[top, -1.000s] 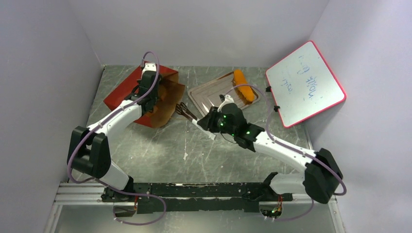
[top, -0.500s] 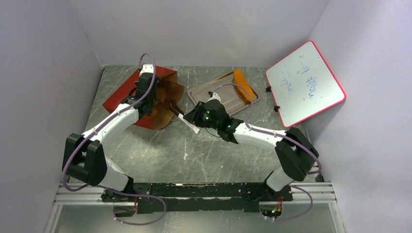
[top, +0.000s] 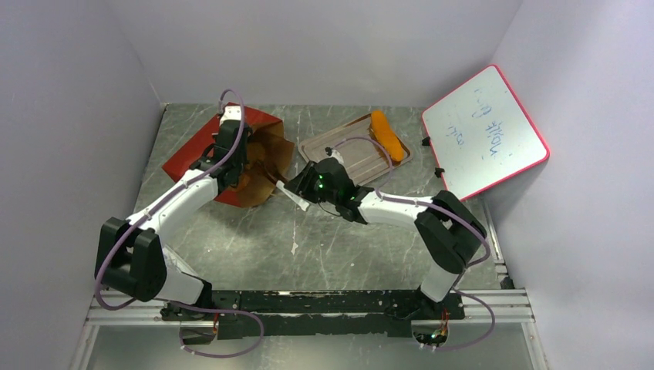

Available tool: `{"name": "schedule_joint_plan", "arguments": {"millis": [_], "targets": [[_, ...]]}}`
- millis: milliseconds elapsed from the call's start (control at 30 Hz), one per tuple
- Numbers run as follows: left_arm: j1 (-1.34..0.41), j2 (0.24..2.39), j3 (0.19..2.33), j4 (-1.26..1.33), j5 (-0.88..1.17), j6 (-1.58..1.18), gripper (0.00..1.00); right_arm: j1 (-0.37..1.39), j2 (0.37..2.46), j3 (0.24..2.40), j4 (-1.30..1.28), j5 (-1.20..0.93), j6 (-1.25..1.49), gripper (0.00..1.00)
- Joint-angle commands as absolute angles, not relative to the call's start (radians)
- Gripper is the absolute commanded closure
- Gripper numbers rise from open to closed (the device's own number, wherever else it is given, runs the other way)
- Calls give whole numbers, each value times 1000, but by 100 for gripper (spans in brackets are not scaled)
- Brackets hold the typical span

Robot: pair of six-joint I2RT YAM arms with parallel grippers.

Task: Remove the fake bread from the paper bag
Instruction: Take out the fake bread from the paper bag.

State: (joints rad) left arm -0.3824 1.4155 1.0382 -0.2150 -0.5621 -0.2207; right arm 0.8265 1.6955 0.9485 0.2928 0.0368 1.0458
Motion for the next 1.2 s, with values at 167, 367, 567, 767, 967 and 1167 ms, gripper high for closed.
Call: {"name": "schedule_joint_plan", "arguments": {"millis": [167,367,567,767,967,1167], "targets": [[-388,1376,1025,-218,-558,-235,93,821,1750,993,383,28,1142,59],[-388,1369,1030,-223,-557,-241,93,813,1772,980,415,27,1200,59],[-388,1363,1023,-221,-559,-237,93,812,1799,986,432,31,1238,59],[-388,1358,1021,-218,-561,-230,93,812,1834,996,436,32,1252,59],[-388,1351,1020,-218,-559,-221,93,813,1868,1034,451,21,1256,59],[-389,1336,1015,-220,-562,-212,93,810,1879,1034,463,8,1264,59]]}}
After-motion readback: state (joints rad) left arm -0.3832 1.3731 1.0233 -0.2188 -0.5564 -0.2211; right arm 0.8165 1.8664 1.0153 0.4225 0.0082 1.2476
